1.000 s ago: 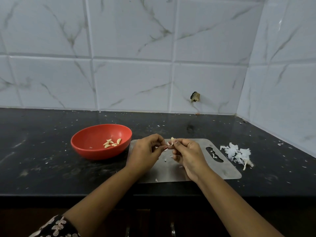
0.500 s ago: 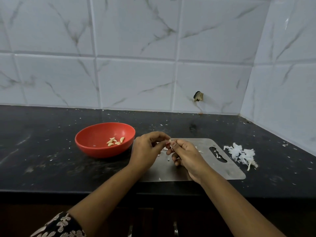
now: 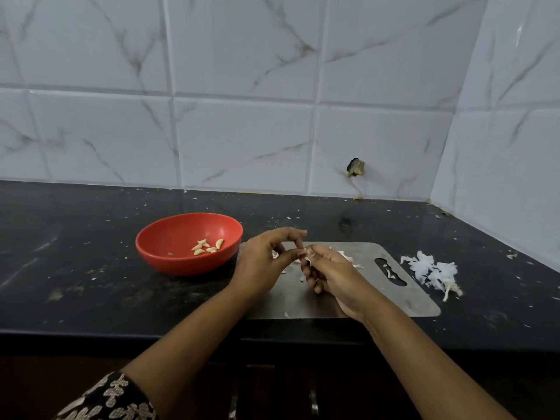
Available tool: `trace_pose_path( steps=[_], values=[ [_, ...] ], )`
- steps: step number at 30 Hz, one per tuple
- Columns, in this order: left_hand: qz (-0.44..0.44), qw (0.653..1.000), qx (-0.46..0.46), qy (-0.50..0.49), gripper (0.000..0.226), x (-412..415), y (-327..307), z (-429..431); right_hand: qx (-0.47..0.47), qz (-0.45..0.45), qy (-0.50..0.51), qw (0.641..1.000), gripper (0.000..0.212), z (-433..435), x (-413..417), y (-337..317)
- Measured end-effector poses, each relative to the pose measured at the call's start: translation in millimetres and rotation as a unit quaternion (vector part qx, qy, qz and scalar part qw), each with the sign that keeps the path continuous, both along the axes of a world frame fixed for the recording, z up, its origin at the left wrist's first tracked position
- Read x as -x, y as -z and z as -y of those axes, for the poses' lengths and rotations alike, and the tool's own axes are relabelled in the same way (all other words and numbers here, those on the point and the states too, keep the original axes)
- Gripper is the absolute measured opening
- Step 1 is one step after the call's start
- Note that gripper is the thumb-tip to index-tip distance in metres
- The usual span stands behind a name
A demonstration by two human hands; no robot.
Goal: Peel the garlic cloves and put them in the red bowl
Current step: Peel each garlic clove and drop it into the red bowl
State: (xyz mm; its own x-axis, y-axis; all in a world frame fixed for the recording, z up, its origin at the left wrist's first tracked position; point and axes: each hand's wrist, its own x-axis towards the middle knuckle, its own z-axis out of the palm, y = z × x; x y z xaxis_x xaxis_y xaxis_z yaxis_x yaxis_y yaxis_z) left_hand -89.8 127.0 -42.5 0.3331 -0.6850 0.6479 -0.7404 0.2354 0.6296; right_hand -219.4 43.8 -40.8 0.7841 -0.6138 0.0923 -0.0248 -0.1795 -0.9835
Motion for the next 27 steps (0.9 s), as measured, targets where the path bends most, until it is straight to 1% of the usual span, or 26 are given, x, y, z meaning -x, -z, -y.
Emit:
trace_pose_path(
  steps=[4,8,11,14,17,19,23,25,27],
  values=[
    [0.025,1.0,-0.01,0.012,0.024,-2,3,1,0.004,-0.018,-0.01,1.0,0.028,3,0,0],
    [0.042,0.999,-0.027,0.004,0.029,-3,6,3,-0.013,-0.005,-0.015,1.0,0.027,3,1,-1],
    [0.071,0.996,-0.044,-0.01,0.022,-3,8,5,-0.014,0.012,-0.003,1.0,0.028,2,-1,-1],
    [0.085,0.994,-0.06,-0.03,0.014,-4,8,5,-0.037,0.049,0.014,0.998,0.028,1,0,-2],
    [0.09,0.991,-0.083,-0.047,0.015,-9,10,6,-0.051,0.063,0.028,0.996,0.026,2,2,-2],
    [0.072,0.994,-0.081,-0.029,0.019,-8,11,6,-0.05,0.064,0.032,0.996,0.025,2,2,-1],
    [0.009,0.999,-0.044,-0.004,0.016,-7,8,6,-0.034,0.067,0.031,0.997,0.021,2,1,1],
    [0.004,0.999,-0.046,-0.002,0.018,-6,8,5,-0.018,0.061,0.028,0.998,0.02,1,0,2],
    [0.022,0.998,-0.052,0.003,0.018,-4,8,4,0.008,0.052,0.024,0.998,0.021,0,-1,3]
  ],
)
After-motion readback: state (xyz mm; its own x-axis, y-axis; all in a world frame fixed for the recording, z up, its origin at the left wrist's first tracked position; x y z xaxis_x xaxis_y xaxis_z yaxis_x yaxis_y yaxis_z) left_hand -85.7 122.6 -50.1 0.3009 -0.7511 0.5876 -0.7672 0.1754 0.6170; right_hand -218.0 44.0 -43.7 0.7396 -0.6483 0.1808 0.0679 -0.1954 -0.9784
